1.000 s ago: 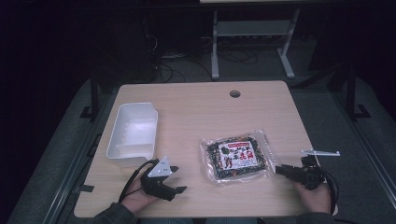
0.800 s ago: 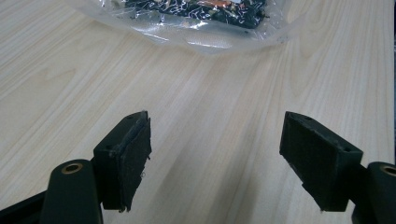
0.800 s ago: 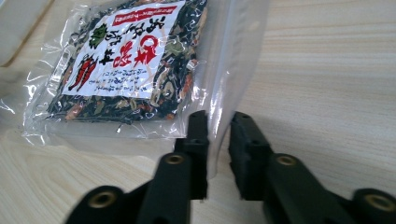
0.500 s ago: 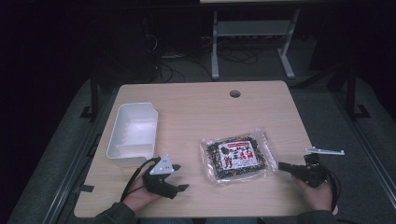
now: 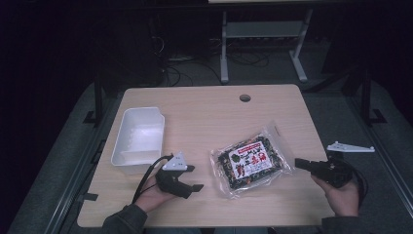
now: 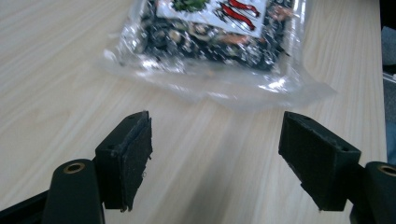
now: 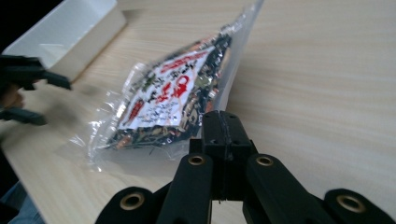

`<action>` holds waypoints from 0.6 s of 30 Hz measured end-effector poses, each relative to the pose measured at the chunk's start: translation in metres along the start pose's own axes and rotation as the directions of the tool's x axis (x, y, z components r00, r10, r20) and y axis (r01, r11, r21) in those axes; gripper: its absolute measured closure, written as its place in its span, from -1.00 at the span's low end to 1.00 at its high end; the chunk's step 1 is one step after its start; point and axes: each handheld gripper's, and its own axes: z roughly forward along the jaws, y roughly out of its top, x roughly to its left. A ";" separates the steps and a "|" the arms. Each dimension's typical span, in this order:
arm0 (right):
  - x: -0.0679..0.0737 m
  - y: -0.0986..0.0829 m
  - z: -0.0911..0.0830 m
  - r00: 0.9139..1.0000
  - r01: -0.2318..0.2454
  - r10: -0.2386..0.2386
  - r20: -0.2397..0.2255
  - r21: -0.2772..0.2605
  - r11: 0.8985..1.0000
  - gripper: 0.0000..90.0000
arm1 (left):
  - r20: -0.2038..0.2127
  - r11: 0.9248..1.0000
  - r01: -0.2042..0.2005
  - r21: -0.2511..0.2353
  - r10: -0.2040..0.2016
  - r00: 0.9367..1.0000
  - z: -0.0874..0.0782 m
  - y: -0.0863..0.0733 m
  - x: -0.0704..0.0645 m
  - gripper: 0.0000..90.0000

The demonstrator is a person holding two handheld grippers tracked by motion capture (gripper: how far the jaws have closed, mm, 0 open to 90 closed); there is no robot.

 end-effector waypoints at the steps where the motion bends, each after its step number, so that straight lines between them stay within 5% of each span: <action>1: 0.000 0.000 0.000 1.000 0.000 0.000 0.000 0.000 1.000 1.00 | 0.001 1.000 -0.001 -0.003 0.001 1.000 0.002 0.003 0.000 -0.44; 9: 0.015 0.024 -0.027 0.993 0.117 -0.118 -0.022 -0.018 0.993 1.00 | 0.033 1.000 0.014 -0.016 -0.013 0.999 0.025 0.027 0.006 -0.44; 17: 0.031 0.041 -0.045 0.972 0.224 -0.226 -0.059 -0.041 0.974 1.00 | 0.053 1.000 0.016 -0.026 -0.015 0.998 0.050 0.055 0.010 -0.47; 18: 0.035 0.046 -0.049 0.965 0.249 -0.252 -0.075 -0.050 0.967 1.00 | 0.067 1.000 0.020 -0.022 -0.018 0.998 0.054 0.059 0.010 -0.47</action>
